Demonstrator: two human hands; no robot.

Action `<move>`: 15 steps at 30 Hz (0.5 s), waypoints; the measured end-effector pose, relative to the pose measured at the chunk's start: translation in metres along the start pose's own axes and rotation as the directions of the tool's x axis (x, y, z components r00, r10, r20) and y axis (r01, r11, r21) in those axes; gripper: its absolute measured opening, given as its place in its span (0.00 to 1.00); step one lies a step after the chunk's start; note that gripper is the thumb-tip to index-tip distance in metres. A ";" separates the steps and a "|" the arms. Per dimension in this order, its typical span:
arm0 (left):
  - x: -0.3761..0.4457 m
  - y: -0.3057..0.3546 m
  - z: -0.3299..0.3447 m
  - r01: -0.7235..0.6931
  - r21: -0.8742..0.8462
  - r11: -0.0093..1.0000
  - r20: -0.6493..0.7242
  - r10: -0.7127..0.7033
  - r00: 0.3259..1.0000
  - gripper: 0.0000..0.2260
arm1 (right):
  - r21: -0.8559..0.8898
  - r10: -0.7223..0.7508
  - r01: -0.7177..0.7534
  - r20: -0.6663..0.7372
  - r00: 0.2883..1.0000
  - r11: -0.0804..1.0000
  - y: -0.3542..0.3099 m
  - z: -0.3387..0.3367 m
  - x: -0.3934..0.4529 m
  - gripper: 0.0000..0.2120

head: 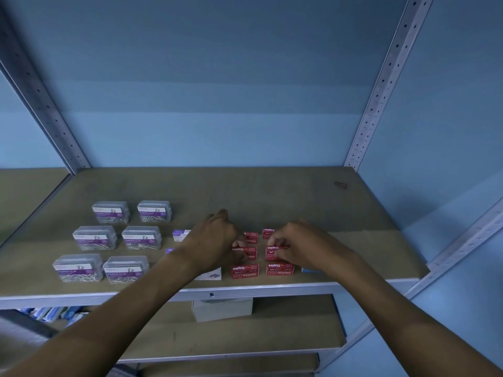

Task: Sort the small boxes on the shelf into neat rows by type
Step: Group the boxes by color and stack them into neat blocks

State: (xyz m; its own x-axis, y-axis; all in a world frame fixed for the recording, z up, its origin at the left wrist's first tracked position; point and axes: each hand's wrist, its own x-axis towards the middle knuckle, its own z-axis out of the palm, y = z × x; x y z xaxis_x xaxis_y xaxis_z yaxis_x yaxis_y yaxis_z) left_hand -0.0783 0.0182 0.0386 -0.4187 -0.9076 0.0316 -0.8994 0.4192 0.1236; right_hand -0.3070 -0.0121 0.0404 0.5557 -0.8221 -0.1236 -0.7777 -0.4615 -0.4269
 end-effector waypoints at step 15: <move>-0.007 -0.003 0.003 -0.121 -0.185 0.975 0.105 0.142 0.984 0.19 | -0.077 0.040 -0.027 0.174 0.984 0.997 -0.004 0.001 -0.015 0.21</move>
State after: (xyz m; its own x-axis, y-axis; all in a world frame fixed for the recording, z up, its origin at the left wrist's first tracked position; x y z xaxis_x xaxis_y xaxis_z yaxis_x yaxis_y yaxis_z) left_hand -0.0726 0.0236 0.0347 -0.5529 -0.8314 -0.0554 -0.8034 0.5143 0.3001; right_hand -0.3114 0.0024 0.0429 0.5668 -0.7695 -0.2941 -0.8126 -0.4636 -0.3531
